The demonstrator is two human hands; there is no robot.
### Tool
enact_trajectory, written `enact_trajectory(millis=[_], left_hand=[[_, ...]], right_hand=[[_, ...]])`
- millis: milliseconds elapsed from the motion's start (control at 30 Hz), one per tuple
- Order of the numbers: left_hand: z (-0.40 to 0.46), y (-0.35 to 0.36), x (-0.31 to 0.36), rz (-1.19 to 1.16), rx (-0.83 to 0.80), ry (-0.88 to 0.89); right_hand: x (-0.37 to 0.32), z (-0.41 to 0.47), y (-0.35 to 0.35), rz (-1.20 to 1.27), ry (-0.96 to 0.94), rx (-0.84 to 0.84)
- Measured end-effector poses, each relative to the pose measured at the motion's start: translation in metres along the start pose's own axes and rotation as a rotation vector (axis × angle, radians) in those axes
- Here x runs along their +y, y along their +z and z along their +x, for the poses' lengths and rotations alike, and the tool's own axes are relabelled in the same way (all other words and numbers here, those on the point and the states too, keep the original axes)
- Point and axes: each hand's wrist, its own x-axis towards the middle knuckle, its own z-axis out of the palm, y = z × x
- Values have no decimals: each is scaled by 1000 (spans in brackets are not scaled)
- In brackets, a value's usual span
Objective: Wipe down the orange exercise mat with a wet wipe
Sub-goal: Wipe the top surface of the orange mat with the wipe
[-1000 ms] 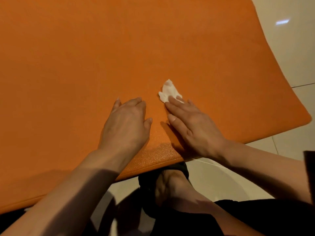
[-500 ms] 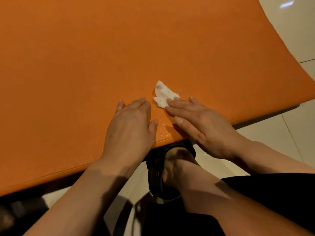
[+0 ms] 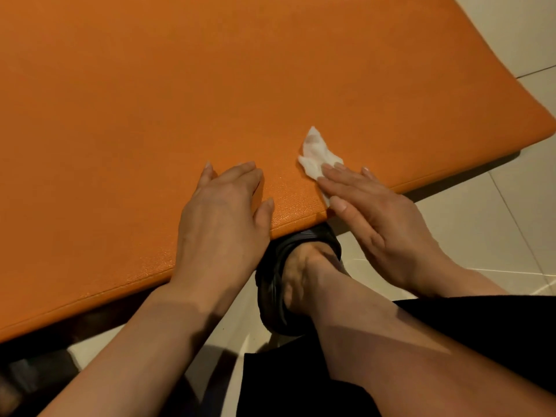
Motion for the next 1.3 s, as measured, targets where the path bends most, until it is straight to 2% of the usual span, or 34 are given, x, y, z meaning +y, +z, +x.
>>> enact_trajectory(millis=[67,167,267,400,467,567,633,700,800,867,933,1000,1067,1133,1233,1300], left_hand=[[-1,1,1,-6,10,7],[-1,3,4,-21,16,28],[1,4,9,-12,-2,50],[7,6,19,2,-16,105],[9,7,23,-2,-23,126],[13,8,28,0,-26,135],[17,7,31,16,-27,158],[22,8,31,60,-56,186],[31,9,30,93,-80,216],[36,9,30,97,-74,219],[38,10,30,95,-73,217],[41,10,29,82,-76,219],[44,9,28,71,-90,223],[47,9,26,84,-105,223],[53,7,21,95,-115,189],[57,6,18,93,-104,161]], right_hand=[[-10,-7,7,39,-22,37],[-19,-8,6,92,-141,-72],[-3,-11,-2,1,-162,-121],[21,-23,-4,-42,49,103],[15,-24,-1,42,112,119],[0,-21,5,69,-43,19],[2,-18,1,35,-67,-22],[15,-17,-6,3,35,17],[34,-12,-16,14,285,191],[31,-9,-15,47,366,236],[15,-6,-8,97,253,173],[3,-6,1,104,36,58],[9,-2,0,74,-52,-28],[25,6,-8,26,11,-3],[35,18,-22,56,283,119],[29,24,-22,92,261,94]])
